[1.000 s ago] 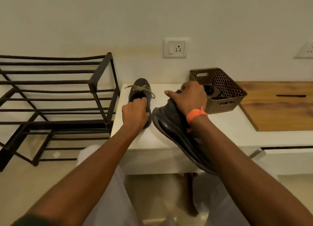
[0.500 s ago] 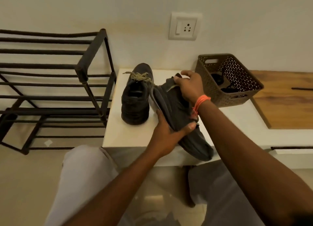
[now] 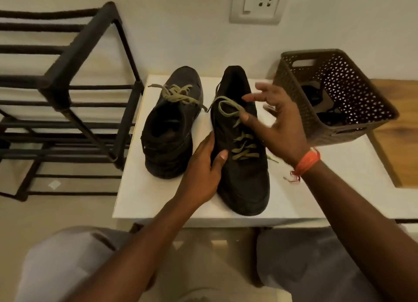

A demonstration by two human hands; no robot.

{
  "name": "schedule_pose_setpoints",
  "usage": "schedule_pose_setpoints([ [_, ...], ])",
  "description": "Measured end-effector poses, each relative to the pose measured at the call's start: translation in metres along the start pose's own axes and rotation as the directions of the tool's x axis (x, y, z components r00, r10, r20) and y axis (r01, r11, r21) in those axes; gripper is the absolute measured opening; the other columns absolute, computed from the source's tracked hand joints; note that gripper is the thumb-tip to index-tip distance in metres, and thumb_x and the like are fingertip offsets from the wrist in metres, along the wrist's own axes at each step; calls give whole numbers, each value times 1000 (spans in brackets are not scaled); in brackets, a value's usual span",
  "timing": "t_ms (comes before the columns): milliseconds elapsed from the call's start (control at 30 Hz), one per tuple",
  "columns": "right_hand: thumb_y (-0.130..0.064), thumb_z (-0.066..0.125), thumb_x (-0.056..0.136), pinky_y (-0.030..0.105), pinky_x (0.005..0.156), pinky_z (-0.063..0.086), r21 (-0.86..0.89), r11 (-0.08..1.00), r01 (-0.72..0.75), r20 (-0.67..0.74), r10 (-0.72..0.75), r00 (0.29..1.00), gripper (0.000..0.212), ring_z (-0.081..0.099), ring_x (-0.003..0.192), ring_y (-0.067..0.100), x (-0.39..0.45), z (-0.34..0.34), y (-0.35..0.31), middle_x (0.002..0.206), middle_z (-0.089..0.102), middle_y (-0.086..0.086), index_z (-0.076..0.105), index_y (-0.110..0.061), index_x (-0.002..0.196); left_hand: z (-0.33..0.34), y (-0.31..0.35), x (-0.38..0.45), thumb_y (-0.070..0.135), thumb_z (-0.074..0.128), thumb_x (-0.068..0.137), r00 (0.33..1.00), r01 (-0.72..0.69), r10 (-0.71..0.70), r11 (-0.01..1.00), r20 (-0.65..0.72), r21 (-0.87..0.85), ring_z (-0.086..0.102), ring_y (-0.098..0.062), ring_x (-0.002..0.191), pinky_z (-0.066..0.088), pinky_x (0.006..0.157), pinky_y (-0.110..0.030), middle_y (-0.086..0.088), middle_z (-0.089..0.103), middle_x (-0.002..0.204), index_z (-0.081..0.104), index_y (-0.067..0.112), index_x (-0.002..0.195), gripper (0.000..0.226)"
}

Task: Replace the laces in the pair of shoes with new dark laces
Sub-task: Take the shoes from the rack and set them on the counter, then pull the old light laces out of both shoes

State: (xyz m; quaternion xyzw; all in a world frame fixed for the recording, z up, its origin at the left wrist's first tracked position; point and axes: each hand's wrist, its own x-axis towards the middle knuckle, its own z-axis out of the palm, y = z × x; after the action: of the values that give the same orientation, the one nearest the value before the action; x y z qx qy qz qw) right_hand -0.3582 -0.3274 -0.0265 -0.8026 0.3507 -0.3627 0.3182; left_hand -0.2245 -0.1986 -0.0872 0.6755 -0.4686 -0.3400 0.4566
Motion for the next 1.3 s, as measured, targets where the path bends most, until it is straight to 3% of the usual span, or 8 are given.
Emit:
schedule_pose_setpoints([
  [200,-45,70,79,36,108,42,42,970,-239,341,211,916,90,36,137,8,-38,-21,7,151,33,-14,19,-37,152,-2,8,4,32,49,99,998,-15,18,999,-55,42,40,-14,136,36,112,-38,3,42,149,30,22,150,54],
  [333,-29,78,79,30,97,50,-93,955,-281,454,292,842,97,46,130,15,-56,-25,0,147,40,-7,15,-27,154,5,12,-24,67,57,80,1000,-4,7,982,-15,188,38,-12,136,40,109,-40,8,36,151,24,29,151,87],
  [533,-35,83,73,43,83,56,-302,918,-257,207,326,922,47,67,89,19,-47,-34,-17,98,72,5,70,-14,112,-1,49,-36,54,57,88,997,60,-78,909,26,413,34,-21,139,35,112,-42,0,29,156,20,18,153,84],
  [600,-29,81,76,43,75,58,-242,931,-271,128,308,943,16,67,72,17,-47,-37,-16,76,72,2,75,-15,82,0,58,-41,46,56,91,997,46,-70,854,26,518,38,-22,136,38,109,-40,-1,31,154,23,17,151,74],
  [667,-25,78,79,41,69,59,-151,944,-292,47,302,952,13,66,63,14,-55,-39,-12,65,69,-2,72,-19,69,1,67,-41,39,56,93,998,49,-19,826,-59,562,44,-21,131,42,104,-40,2,36,149,29,21,147,63],
  [900,-16,70,86,16,61,50,225,957,-182,-108,210,972,8,61,68,7,-50,-35,-15,75,66,-1,66,-11,81,-8,73,-18,31,59,94,971,-22,117,914,-210,405,59,-6,91,54,89,-36,9,52,126,47,28,134,41],
  [1033,-11,71,85,23,64,53,227,955,-192,85,177,981,4,65,66,13,-50,-26,-13,74,70,6,70,-8,83,-6,80,8,23,50,98,925,-90,244,886,-292,456,56,-13,106,48,89,-29,1,56,120,54,23,128,30],
  [1300,-39,78,77,27,71,56,101,983,-156,-16,159,987,34,61,84,14,-30,-13,-4,99,63,-3,62,-19,99,-25,67,69,8,49,94,965,-139,258,669,-53,731,50,-20,121,49,85,-36,3,47,138,48,30,140,51],
])
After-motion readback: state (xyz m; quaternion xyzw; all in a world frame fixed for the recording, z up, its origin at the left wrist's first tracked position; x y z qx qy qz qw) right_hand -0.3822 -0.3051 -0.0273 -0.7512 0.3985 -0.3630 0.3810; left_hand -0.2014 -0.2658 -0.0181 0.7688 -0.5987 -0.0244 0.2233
